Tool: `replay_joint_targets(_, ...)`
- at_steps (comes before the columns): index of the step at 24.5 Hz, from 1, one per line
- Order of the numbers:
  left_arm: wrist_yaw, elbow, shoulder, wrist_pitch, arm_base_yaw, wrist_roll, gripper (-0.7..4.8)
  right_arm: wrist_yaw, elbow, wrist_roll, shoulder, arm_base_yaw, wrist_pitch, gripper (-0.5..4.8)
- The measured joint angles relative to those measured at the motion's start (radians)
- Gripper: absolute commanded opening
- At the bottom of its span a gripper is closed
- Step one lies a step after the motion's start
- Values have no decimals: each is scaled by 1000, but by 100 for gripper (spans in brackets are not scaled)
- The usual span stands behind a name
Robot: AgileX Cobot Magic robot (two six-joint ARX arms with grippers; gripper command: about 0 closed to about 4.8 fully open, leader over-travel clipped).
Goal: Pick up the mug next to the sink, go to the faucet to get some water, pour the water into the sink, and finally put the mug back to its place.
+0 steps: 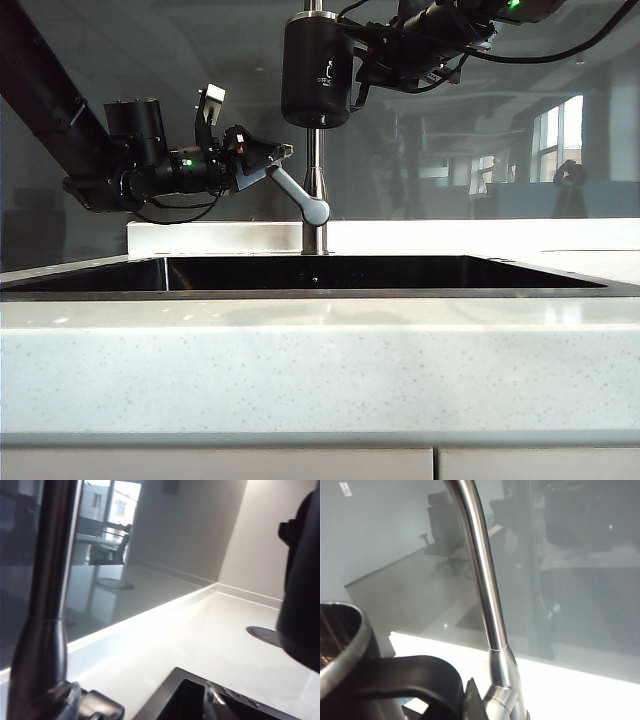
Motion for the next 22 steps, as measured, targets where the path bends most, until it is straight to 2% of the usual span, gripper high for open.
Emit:
replay_joint_targets(8,41,0,0,11,7,-55,307,0,0,0,0,0,-1,-2)
replay_joint_targets(15,79,0,0,11,7,-64,307,0,0,0,0,0,-1,-2)
replay_joint_targets(19,69,0,0,17,7,-22,308,0,0,0,0,0,-2,-2)
replay_joint_targets(22,11,0,0,29,6,45,308,0,0,-1,0,0,-6,-2)
